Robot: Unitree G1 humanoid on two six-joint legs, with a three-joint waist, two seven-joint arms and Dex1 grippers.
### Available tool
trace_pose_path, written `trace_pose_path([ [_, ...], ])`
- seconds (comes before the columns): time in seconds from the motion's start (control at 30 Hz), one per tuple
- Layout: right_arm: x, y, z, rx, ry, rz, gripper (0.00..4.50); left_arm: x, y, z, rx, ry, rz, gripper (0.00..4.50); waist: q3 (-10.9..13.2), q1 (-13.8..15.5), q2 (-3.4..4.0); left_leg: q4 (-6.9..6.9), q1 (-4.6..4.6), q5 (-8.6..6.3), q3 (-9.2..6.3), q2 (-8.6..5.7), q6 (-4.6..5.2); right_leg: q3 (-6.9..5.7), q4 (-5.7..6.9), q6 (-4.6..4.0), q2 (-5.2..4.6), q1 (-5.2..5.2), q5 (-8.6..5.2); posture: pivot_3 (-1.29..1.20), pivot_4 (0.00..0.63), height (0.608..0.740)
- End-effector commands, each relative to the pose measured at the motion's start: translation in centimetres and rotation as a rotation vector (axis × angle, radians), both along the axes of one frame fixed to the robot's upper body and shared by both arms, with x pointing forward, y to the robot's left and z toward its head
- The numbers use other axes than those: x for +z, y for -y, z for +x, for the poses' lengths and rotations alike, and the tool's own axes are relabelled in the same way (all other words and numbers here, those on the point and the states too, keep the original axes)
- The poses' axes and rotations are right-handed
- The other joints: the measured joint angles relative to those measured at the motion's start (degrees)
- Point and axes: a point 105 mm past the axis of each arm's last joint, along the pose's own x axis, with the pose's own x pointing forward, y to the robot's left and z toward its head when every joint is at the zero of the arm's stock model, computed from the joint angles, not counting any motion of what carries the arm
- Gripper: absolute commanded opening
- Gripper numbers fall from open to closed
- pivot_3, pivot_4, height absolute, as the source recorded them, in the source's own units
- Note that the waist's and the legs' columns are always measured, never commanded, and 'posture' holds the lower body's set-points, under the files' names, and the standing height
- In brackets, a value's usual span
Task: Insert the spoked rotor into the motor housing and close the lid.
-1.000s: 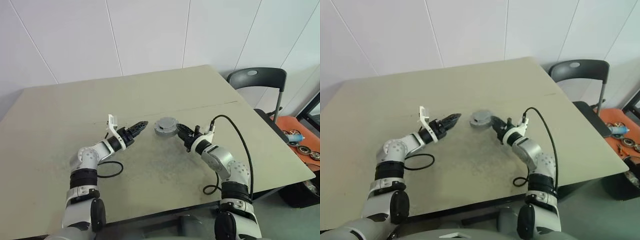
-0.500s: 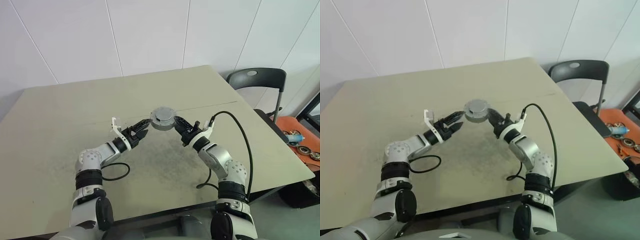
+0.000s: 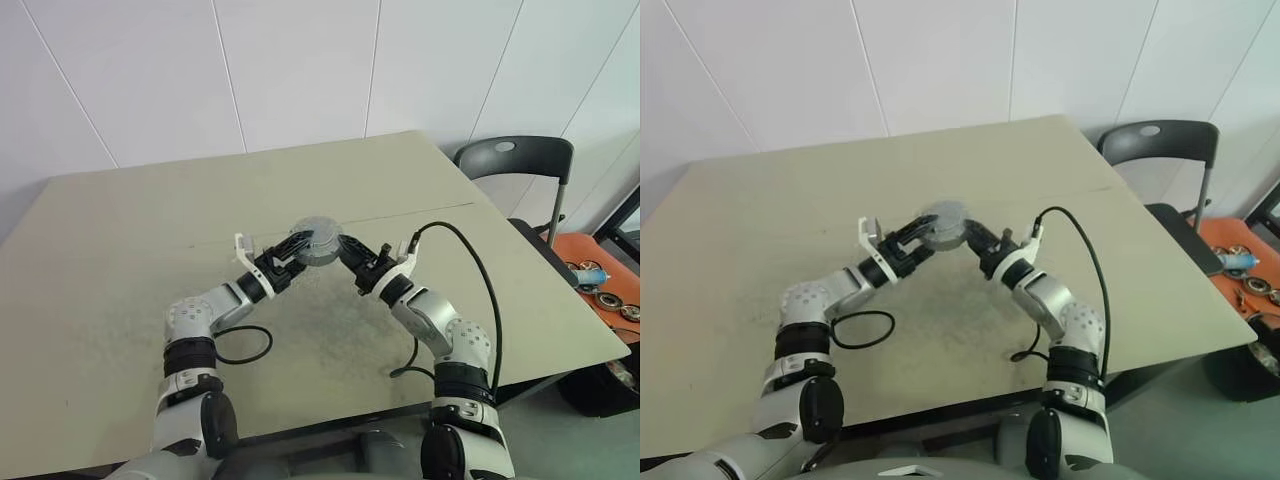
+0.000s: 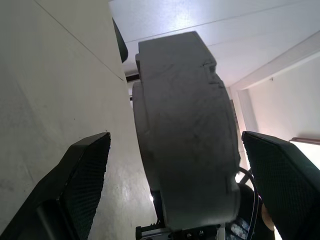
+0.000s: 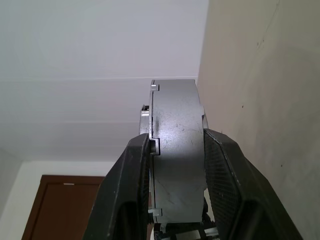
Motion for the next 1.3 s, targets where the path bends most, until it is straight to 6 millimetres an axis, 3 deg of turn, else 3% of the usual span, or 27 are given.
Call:
trace_pose_path([
  [0.03,3.4,-0.5,0.0,0.017,0.131,0.055,1.41,0.7,0.4,0.7,0.005,0.033,-0.004,4.46,0.00,0.00,0.00,0.00,0.03,0.00,0.00,0.00,0.00,0.00,0.00,0.00,0.00,0.03,0.00,0.00,0.000,0.740],
  [0.07,3.4,-0.4,0.0,0.016,0.132,0.054,1.41,0.7,0.3,0.8,0.011,0.035,-0.006,4.46,0.00,-0.05,0.00,0.00,0.05,0.00,0.00,0.00,0.00,0.00,0.00,0.00,0.00,0.05,0.00,0.00,0.000,0.740],
  [0.17,3.4,-0.4,0.0,0.013,0.132,0.052,1.41,0.5,0.1,1.1,0.029,0.043,0.010,3.89,0.00,-0.06,0.00,0.00,0.08,0.00,0.03,0.01,0.00,0.04,0.03,-0.01,0.04,0.05,0.01,0.00,0.000,0.740],
  [0.33,3.3,-0.5,0.0,0.014,0.130,0.049,1.41,0.9,-0.2,1.0,0.035,0.071,-0.003,2.26,-0.01,-0.04,-0.01,0.03,0.09,0.00,0.03,0.02,0.00,0.05,0.09,-0.02,0.06,0.04,0.01,0.00,0.000,0.740],
  [0.7,2.7,-0.5,0.3,0.001,0.123,-0.024,1.41,1.3,-0.1,0.9,0.045,0.086,-0.035,2.24,-0.01,-0.03,-0.01,0.06,0.12,0.00,0.03,0.02,0.01,0.07,0.15,-0.04,0.06,0.06,0.02,0.00,0.000,0.740],
  [0.93,2.6,-0.4,0.4,-0.024,0.131,-0.047,3.55,1.2,-0.3,1.3,0.079,0.078,-0.045,2.24,-0.01,-0.02,-0.01,0.09,0.13,0.00,0.03,0.02,0.00,0.07,0.18,-0.04,0.06,0.06,0.02,0.00,0.000,0.740],
  [0.97,2.6,-0.3,0.5,-0.030,0.129,-0.046,3.55,1.3,-0.6,1.6,0.106,0.095,-0.036,2.24,-0.01,-0.01,-0.01,0.09,0.13,0.00,0.04,0.02,0.00,0.07,0.18,-0.04,0.06,0.06,0.02,0.00,0.000,0.740],
  [1.17,2.6,-0.2,0.6,-0.043,0.128,-0.045,3.55,0.8,-3.6,3.9,0.354,0.080,-0.003,2.24,-0.01,-0.02,-0.01,0.10,0.16,0.01,0.06,0.05,-0.02,0.10,0.19,-0.09,0.10,0.06,0.06,0.00,0.000,0.740],
  [1.3,2.7,-0.2,0.6,-0.042,0.135,-0.046,3.55,0.0,-7.9,5.6,0.631,0.084,0.090,2.24,-0.01,0.04,-0.02,0.10,0.16,0.03,0.05,0.09,-0.06,0.09,0.19,-0.13,0.15,0.06,0.08,0.00,0.000,0.740],
])
